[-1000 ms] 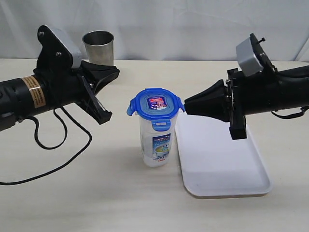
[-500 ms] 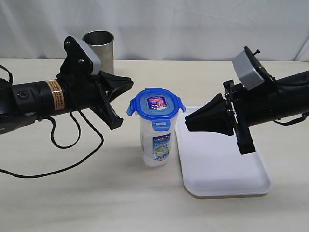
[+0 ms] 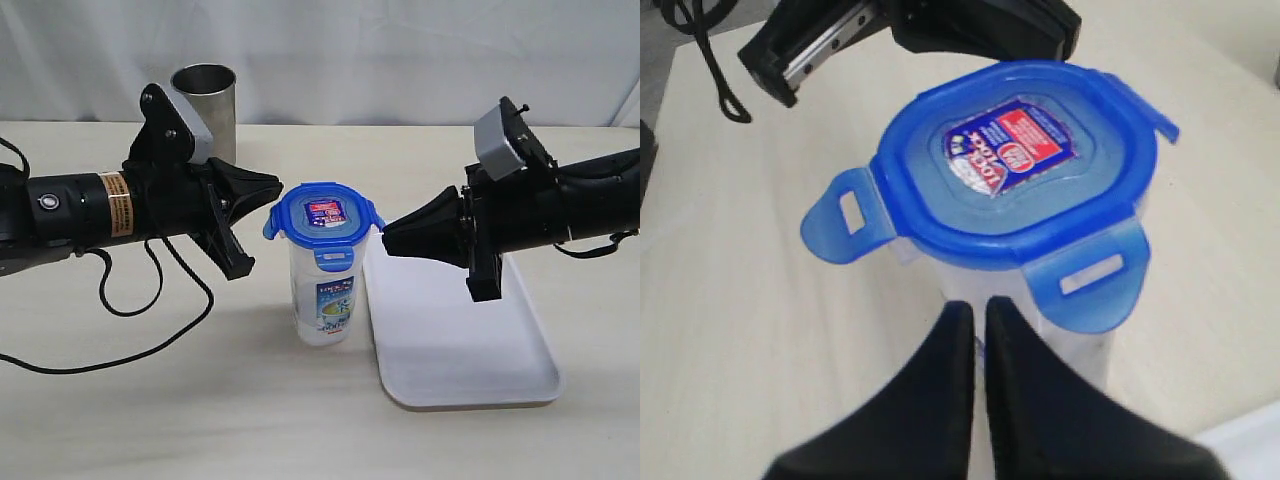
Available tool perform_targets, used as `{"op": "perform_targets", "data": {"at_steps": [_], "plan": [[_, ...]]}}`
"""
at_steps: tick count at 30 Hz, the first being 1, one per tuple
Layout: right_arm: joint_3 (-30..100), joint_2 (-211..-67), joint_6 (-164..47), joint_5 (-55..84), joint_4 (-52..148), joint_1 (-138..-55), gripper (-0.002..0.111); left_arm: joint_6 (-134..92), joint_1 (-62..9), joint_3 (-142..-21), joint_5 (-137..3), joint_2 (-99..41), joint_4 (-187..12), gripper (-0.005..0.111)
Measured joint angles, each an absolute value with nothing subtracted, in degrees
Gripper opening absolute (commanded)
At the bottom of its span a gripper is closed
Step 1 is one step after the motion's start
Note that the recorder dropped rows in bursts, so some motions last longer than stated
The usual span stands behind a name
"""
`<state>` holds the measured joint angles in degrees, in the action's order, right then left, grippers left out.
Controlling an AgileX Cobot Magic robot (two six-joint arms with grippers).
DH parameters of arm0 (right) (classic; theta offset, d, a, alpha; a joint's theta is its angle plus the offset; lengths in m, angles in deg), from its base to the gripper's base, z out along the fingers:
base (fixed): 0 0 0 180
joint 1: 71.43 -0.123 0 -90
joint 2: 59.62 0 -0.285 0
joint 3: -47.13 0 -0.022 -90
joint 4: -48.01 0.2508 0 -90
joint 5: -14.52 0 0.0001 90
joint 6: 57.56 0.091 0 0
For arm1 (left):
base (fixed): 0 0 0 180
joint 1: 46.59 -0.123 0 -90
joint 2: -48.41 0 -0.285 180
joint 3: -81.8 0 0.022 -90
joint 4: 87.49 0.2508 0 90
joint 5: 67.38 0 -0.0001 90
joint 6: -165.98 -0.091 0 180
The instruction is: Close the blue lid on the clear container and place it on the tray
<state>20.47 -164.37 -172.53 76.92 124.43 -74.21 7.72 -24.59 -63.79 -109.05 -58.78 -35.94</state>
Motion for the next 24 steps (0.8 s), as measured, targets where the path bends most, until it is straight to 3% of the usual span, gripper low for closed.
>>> {"op": "perform_targets", "data": {"at_steps": [24], "plan": [[20.47,-165.26,-175.75,73.95,128.05,-74.21,0.004,11.76,-24.59,-63.79,-108.41,-58.78,-31.76,0.000]]}}
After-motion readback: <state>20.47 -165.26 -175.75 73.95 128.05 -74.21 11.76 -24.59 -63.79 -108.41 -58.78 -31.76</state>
